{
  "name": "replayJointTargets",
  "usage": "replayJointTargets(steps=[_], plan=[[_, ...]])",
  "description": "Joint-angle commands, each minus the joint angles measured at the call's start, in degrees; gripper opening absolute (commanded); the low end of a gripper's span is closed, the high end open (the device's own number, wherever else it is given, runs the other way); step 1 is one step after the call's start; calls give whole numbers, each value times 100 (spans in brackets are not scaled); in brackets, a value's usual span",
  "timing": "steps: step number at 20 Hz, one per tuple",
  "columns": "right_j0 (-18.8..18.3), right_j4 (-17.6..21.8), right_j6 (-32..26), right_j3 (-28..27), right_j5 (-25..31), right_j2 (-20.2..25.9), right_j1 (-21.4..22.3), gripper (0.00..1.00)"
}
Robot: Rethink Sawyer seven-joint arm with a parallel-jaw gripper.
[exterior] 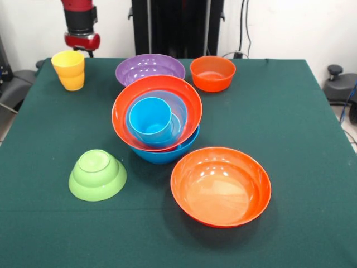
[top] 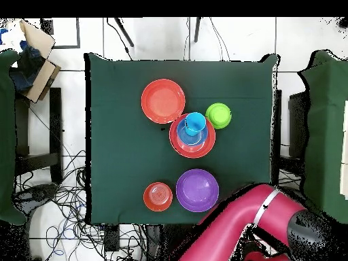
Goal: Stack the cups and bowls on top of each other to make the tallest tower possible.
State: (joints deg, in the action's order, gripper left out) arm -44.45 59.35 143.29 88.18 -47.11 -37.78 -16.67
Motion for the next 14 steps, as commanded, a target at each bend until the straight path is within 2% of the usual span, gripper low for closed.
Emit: replayJointTargets(steps=[1, 6, 11, 14], plan=[[173, -574, -1703, -769, -434, 833, -362, 100], [396, -341, -1422, -462, -415, 601, -103, 100], [749, 282, -888, 319, -401, 143, 635, 100], [1016, 701, -446, 587, -317, -38, 1006, 100]])
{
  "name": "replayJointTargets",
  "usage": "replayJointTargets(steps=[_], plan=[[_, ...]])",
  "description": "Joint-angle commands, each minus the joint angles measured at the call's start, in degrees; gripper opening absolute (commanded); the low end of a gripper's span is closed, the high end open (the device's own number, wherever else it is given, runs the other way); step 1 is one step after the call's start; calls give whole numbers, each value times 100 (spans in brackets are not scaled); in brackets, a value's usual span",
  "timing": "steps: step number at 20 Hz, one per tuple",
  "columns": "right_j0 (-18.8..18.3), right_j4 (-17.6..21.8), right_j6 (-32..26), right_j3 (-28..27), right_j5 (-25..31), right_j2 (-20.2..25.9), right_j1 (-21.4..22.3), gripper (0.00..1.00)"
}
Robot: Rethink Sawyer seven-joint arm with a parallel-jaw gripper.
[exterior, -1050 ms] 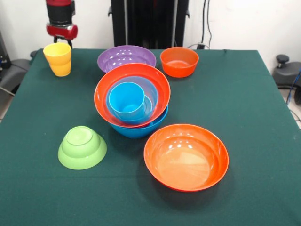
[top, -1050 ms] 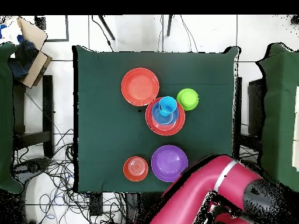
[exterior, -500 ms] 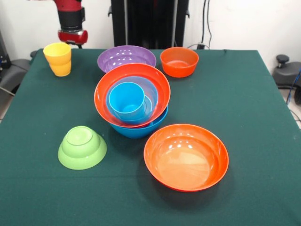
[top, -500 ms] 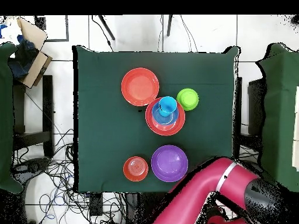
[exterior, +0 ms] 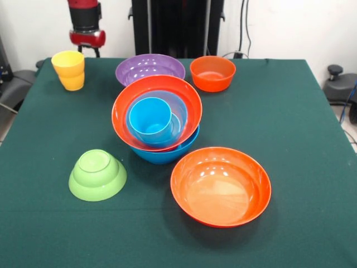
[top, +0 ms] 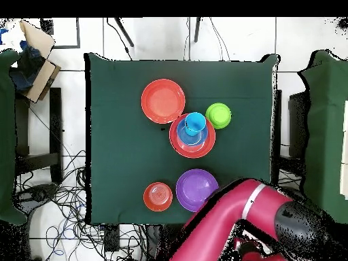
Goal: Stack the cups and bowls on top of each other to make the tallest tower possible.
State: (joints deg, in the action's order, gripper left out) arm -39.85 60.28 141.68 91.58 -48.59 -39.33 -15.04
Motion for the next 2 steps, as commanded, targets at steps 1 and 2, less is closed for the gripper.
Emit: replayJointTargets(steps=[1, 2], plan=[[664, 764, -91, 286, -130, 92, 954, 100], [773, 920, 103, 326, -90, 66, 1066, 100]])
